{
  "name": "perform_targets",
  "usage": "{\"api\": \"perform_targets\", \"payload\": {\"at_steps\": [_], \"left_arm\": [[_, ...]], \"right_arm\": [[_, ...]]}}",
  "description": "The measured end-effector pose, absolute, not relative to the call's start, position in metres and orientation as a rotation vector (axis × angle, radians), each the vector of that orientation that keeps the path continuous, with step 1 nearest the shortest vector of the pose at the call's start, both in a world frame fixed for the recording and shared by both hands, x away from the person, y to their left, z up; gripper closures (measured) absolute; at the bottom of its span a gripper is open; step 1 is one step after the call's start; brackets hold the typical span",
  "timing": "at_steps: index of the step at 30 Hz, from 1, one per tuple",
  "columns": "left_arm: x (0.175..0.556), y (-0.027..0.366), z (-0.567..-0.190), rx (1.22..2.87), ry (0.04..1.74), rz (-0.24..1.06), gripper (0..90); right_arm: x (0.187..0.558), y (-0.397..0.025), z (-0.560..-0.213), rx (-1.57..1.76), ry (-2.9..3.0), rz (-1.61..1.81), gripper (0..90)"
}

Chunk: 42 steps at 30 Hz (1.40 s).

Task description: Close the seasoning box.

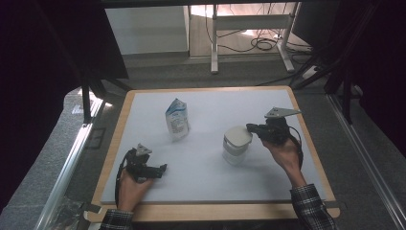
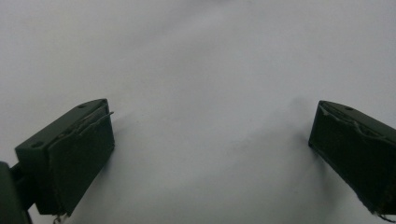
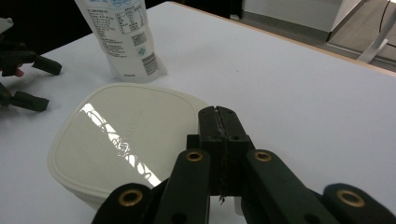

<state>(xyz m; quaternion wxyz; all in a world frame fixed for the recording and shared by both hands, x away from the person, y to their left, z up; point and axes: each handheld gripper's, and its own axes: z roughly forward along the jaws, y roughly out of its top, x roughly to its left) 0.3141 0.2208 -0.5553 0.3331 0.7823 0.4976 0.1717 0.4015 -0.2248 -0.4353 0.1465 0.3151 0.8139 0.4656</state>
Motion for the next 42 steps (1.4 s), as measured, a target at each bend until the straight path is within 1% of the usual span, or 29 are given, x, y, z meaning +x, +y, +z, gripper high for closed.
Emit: {"api": "perform_targets", "payload": {"at_steps": [20, 30, 37, 42], "left_arm": [[0.314, 0.221, -0.555, 2.043, 1.3, 0.448, 0.0], [0.314, 0.221, -0.555, 2.045, 1.299, 0.448, 0.0], [0.314, 0.221, -0.555, 2.045, 1.299, 0.448, 0.1], [0.314, 0.221, -0.555, 2.045, 1.299, 0.448, 0.1]], "right_arm": [[0.403, -0.225, -0.437, 0.892, 2.33, 1.308, 89.9], [0.405, -0.231, -0.447, 0.912, 2.328, 1.286, 89.9], [0.406, -0.239, -0.456, 0.932, 2.324, 1.362, 89.8], [0.406, -0.241, -0.458, 0.94, 2.321, 1.354, 89.8]]}}
